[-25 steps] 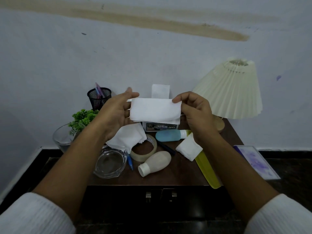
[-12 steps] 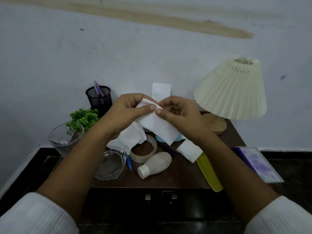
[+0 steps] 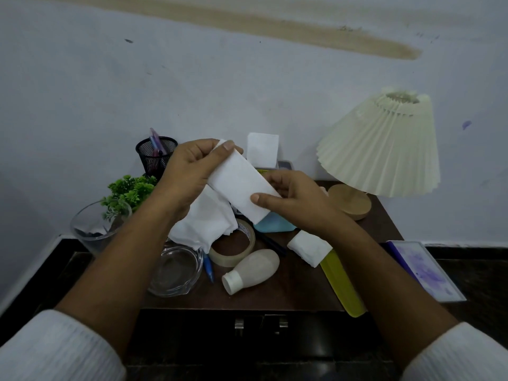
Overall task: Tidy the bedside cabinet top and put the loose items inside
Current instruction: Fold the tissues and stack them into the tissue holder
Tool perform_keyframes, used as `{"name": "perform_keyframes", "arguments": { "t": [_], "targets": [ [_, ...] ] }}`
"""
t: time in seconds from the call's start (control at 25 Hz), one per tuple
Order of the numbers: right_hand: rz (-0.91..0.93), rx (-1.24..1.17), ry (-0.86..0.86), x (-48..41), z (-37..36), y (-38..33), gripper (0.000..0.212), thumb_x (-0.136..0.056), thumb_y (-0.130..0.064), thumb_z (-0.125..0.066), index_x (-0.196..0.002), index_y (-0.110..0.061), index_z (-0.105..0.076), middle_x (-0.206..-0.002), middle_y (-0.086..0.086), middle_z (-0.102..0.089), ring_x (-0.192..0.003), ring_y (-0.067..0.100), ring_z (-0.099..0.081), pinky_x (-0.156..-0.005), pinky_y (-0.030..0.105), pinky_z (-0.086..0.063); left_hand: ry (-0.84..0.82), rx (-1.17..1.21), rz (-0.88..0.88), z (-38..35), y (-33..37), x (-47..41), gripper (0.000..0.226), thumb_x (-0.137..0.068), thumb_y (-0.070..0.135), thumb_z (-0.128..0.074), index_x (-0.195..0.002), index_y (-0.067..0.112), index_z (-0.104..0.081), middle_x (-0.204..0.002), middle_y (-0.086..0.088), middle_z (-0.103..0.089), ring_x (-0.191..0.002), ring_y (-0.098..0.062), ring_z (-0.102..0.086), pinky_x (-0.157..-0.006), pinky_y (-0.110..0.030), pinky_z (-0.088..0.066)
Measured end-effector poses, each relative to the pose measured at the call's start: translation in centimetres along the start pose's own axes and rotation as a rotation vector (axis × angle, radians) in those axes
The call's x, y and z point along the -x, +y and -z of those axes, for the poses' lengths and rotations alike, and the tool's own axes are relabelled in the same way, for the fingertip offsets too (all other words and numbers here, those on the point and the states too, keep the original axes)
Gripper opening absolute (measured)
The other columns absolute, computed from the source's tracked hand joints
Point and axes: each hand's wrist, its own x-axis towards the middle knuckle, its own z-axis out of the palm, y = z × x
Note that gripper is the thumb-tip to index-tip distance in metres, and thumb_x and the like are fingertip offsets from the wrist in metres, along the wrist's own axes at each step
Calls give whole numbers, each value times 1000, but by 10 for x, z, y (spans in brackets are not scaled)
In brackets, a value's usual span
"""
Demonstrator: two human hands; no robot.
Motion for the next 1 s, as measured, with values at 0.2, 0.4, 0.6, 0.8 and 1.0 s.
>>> {"name": "perform_keyframes", "arguments": {
  "t": [0.2,0.4,0.6,0.8,1.0],
  "targets": [
    [24,-104,165,-10,1,-3,16,-87,-23,-75,-97,-11,-69,-91,6,-75,-86,27,-72,-80,55,-59,-87,80,31,-8,-1,-1,27,-98,27,-62,-120,14,-70,-108,-2,-75,-95,-9,-70,-75,-27,-58],
    [-56,-268,287,-17,2,-8,20,-90,-18,-73,-100,-3,-66,-94,19,-73,-89,32,-73,-80,53,-61,-112,78,113,-8,-9,-6,36,-91,6,-69,-126,11,-62,-96,-15,-74,-84,-17,-74,-71,-30,-60],
    [-80,-229,286,-25,5,-10,13,-89,-13,-74,-90,-4,-65,-77,18,-64,-68,22,-64,-58,31,-55,53,-31,43,-9,-14,-15,34,-92,12,-71,-124,16,-60,-92,0,-72,-80,-10,-69,-67,-23,-58],
    [-69,-161,472,-39,-3,-6,20,-83,-24,-72,-95,-10,-65,-82,11,-71,-73,29,-72,-62,47,-62,19,-5,71,-13,-13,-23,17,-100,7,-56,-111,11,-68,-102,-5,-70,-82,-13,-69,-72,-28,-60],
    [-23,-182,357,-49,-15,-9,24,-82,-21,-78,-103,-16,-67,-93,3,-75,-86,20,-73,-79,47,-62,-130,12,86,-16,-14,-25,30,-105,6,-47,-125,13,-67,-117,-4,-73,-102,-17,-72,-85,-32,-61]
  ]
}}
